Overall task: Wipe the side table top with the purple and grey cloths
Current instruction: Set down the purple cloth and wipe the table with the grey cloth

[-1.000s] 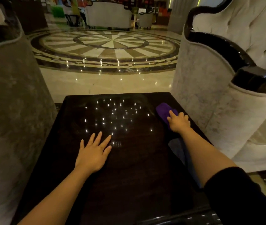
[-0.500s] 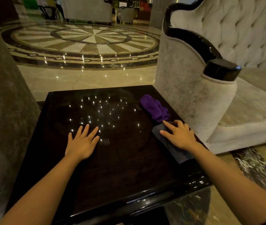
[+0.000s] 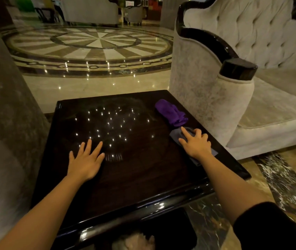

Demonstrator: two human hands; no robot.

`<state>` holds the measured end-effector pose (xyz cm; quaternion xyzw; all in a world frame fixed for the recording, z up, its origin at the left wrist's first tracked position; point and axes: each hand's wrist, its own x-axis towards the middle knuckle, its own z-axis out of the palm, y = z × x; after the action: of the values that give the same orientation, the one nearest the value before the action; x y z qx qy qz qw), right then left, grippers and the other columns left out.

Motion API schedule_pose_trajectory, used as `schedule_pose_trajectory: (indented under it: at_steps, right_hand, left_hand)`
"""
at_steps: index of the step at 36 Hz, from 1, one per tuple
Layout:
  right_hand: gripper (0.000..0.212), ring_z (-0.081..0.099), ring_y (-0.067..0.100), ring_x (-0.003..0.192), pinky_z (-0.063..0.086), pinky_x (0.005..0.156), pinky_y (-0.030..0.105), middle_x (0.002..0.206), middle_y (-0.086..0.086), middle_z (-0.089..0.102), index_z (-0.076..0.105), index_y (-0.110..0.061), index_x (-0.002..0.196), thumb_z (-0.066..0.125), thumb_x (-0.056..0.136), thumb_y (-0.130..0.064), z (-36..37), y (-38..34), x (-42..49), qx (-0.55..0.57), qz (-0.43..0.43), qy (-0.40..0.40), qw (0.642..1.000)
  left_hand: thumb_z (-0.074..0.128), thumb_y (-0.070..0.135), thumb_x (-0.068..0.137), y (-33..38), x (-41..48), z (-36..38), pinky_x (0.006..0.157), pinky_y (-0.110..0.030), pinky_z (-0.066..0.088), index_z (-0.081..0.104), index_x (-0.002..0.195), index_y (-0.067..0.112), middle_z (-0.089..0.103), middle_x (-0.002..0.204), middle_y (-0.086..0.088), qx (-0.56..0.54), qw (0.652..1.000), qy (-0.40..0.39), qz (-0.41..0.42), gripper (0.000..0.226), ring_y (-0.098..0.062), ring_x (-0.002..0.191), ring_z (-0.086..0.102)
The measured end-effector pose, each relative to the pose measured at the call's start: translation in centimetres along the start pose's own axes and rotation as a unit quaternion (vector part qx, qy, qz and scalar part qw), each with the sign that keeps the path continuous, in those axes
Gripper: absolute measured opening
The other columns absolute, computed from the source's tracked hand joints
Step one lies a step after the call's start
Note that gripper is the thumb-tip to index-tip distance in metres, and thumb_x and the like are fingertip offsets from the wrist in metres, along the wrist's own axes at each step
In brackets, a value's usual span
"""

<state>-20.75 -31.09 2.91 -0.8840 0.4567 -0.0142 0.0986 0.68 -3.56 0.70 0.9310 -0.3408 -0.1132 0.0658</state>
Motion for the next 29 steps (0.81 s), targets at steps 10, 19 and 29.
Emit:
schedule_pose_trajectory:
  at_steps: [10,19,29]
  right_hand:
    - [0.047,0.029,0.043,0.121,0.033,0.097,0.052,0.145,0.016,0.020,0.018,-0.038,0.140,0.030,0.094,-0.045,0.6,-2.5,-2.2,0.006,-0.040,-0.002,0.999]
    - [0.046,0.037,0.042,0.111,0.041,0.088,0.048,0.138,0.017,0.028,0.022,-0.034,0.139,0.033,0.095,-0.037,1.8,-5.7,-7.0,-0.031,-0.158,0.014,0.987]
    - [0.046,0.040,0.038,0.109,0.043,0.087,0.046,0.140,0.017,0.032,0.023,-0.029,0.140,0.035,0.096,-0.032,3.1,-8.6,-14.4,-0.067,-0.317,0.020,0.946]
  left_hand:
    - [0.015,0.049,0.093,-2.0,-4.0,0.6,0.114,-0.051,-0.003,-0.005,0.142,0.036,-0.013,0.155,-0.002,0.004,1.000,0.000,0.001,0.054,-0.021,0.142,-0.013]
    - [0.012,0.049,0.093,-1.8,-4.7,0.9,0.114,-0.050,-0.002,-0.003,0.143,0.034,-0.009,0.156,-0.002,0.014,1.000,0.008,0.006,0.054,-0.022,0.142,-0.011]
    - [0.011,0.049,0.093,-1.4,-5.2,0.4,0.114,-0.050,-0.003,-0.003,0.143,0.033,-0.009,0.156,-0.003,0.007,1.000,-0.002,0.005,0.054,-0.022,0.142,-0.011]
